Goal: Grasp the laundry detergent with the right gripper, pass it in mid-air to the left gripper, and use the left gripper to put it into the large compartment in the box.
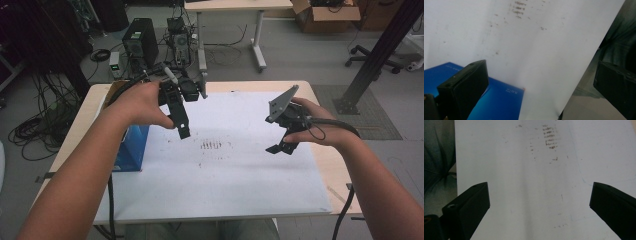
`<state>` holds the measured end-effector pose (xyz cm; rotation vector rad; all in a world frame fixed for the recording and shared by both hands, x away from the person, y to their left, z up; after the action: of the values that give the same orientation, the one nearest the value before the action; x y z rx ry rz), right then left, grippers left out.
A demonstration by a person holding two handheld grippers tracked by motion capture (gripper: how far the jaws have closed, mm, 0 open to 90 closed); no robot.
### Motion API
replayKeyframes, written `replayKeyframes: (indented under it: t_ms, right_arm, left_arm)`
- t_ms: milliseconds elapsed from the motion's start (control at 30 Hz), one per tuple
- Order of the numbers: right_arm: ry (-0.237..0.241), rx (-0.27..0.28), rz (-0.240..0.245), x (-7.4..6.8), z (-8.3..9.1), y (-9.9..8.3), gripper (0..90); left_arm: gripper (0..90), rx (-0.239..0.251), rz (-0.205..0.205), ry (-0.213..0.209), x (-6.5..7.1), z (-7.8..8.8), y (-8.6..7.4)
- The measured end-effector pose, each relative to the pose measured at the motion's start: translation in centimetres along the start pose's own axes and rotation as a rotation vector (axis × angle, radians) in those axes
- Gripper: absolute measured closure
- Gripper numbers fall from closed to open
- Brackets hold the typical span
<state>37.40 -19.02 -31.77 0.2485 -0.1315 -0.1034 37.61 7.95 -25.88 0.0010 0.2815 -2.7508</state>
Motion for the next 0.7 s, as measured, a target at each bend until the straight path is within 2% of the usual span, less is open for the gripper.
replayKeyframes:
  t_ms: [33,267,400,433,600,700]
  right_arm:
    - [0.0,-0.025,-0.004,0.1,-0.1,-0.1,3.2]
    - [0.006,-0.05,0.0,0.5,0.1,-0.2,3.2]
    - [0.019,-0.055,0.005,0.8,0.0,-0.3,3.2]
    - [0.031,-0.068,0.005,1.1,-0.2,-0.4,3.3]
    - [0.038,-0.096,0.0,1.7,-0.8,-0.4,3.5]
    - [0.041,-0.096,-0.001,1.9,-0.9,-0.3,3.5]
  left_arm:
    - [0.6,-0.009,-0.018,0.004,0.1,-0.2,0.1]
    - [0.7,-0.04,-0.095,0.015,0.7,-1.2,0.8]
    - [0.7,-0.02,-0.163,0.034,1.0,-1.3,1.4]
    - [0.7,-0.011,-0.19,0.051,1.1,-1.5,1.7]
    - [0.7,-0.041,-0.212,0.053,1.0,-2.0,2.2]
    - [0.6,-0.052,-0.228,0.062,0.8,-2.3,2.4]
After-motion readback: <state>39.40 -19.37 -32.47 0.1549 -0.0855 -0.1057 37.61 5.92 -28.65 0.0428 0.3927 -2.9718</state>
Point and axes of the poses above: each handheld gripper's, and its own axes: z roughly backward along the jaws, y roughly out of its top, x roughly to its right, the point moved 4 cm from there along -z, roughly forward along the jaws, and after that the axes turned 14 degrees about -x, right-handed, at the moved point
